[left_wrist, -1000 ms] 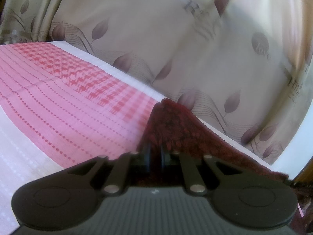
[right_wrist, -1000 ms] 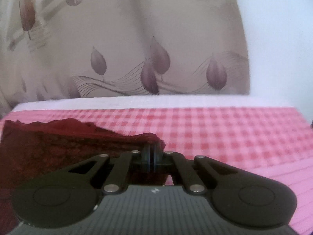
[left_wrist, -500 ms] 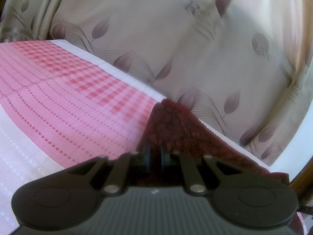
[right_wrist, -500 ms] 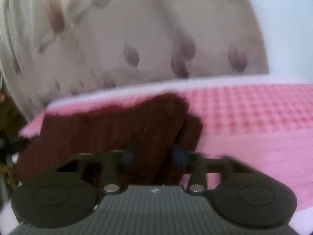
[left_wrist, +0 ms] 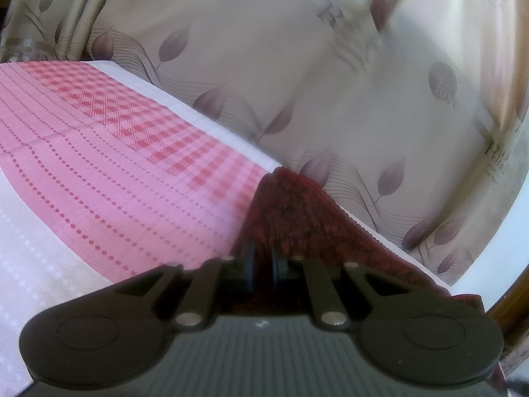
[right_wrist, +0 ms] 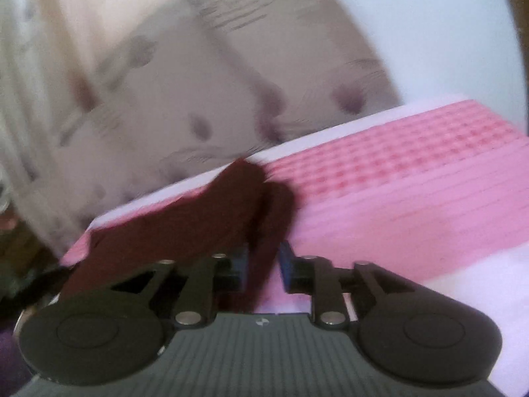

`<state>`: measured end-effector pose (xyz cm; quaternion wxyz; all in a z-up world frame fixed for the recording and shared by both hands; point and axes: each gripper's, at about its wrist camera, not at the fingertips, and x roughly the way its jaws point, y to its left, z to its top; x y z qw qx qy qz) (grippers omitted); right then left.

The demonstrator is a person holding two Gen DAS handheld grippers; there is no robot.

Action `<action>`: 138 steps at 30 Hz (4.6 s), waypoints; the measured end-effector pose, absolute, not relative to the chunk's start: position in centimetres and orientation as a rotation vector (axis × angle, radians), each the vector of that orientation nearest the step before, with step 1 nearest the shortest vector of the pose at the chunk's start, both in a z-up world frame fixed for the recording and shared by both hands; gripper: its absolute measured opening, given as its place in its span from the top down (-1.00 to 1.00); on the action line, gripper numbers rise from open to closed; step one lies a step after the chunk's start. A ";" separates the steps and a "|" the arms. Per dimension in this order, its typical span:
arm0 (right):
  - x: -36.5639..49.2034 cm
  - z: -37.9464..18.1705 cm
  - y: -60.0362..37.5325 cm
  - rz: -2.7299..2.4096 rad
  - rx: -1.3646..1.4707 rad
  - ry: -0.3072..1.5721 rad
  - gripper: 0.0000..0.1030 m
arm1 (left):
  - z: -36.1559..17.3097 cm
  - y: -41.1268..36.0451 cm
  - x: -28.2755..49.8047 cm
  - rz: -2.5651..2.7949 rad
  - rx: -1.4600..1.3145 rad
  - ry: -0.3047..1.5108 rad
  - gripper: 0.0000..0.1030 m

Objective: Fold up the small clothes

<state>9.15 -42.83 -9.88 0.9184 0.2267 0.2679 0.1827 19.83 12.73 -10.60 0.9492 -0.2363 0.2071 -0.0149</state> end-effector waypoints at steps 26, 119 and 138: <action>5.2 -11.1 -40.7 0.456 0.252 0.642 0.68 | -9.8 13.3 19.3 -0.106 -0.469 0.416 0.80; 22.4 -13.2 -48.6 0.652 0.997 0.467 0.54 | -4.7 -14.6 9.2 -0.543 0.029 0.386 -0.82; 16.9 -8.5 -49.0 0.592 0.786 0.488 0.03 | -9.4 -17.0 8.3 -0.630 0.133 0.412 -0.82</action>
